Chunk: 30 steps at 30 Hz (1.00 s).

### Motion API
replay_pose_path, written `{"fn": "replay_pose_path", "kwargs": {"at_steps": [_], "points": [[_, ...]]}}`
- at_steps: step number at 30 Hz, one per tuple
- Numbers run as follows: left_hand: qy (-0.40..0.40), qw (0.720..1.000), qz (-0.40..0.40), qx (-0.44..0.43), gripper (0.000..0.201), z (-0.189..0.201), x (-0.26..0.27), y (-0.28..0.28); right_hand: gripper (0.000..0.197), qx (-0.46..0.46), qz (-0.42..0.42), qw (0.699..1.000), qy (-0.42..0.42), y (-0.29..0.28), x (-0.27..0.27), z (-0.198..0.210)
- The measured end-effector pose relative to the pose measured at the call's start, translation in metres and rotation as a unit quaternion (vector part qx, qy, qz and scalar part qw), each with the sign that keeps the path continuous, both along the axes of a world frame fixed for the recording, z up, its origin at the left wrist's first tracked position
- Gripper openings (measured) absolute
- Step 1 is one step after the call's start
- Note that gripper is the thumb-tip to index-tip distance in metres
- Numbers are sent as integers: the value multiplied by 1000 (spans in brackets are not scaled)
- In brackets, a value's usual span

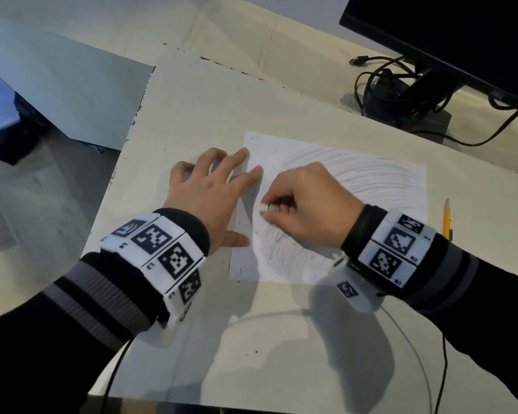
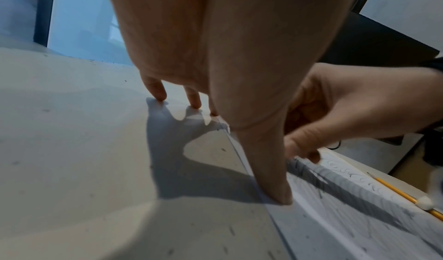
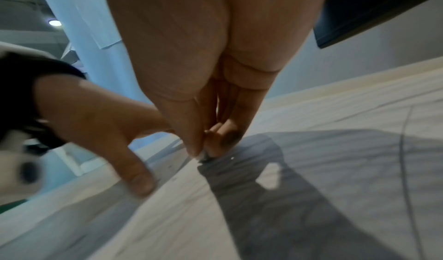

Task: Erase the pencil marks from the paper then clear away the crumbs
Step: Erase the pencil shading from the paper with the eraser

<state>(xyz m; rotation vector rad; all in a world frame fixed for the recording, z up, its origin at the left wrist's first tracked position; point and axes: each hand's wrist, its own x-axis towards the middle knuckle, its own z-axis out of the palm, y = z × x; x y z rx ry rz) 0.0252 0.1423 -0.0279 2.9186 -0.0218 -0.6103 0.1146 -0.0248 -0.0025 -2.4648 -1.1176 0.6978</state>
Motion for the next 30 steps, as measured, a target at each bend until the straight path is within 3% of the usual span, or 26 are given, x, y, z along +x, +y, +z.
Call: {"fn": "replay_pose_path", "kwargs": {"at_steps": [2,6,10,15,19,23,27,30], "points": [[-3,1000,1,-3,107,0,0,1,8,-16,30,999,21,-2,-7,2],[-1,1000,4,-8,108,0,-1,1,7,10,-46,998,-35,-4,10,0],[-2,1000,1,-10,106,0,0,1,5,6,9,1000,15,-8,-6,-1],[1,1000,6,-10,106,1,0,0,9,18,-70,997,-24,-8,5,-2],[3,1000,5,-11,107,1,1,0,6,-4,-7,1000,23,-10,-12,2],[6,1000,6,-9,107,1,1,1,7,5,-61,998,-13,-9,0,1],[6,1000,6,-10,108,2,0,0,8,-14,3,1000,25,-11,-17,4],[7,1000,9,-11,107,2,1,0,9,-14,-29,999,0,-13,-11,4]]}}
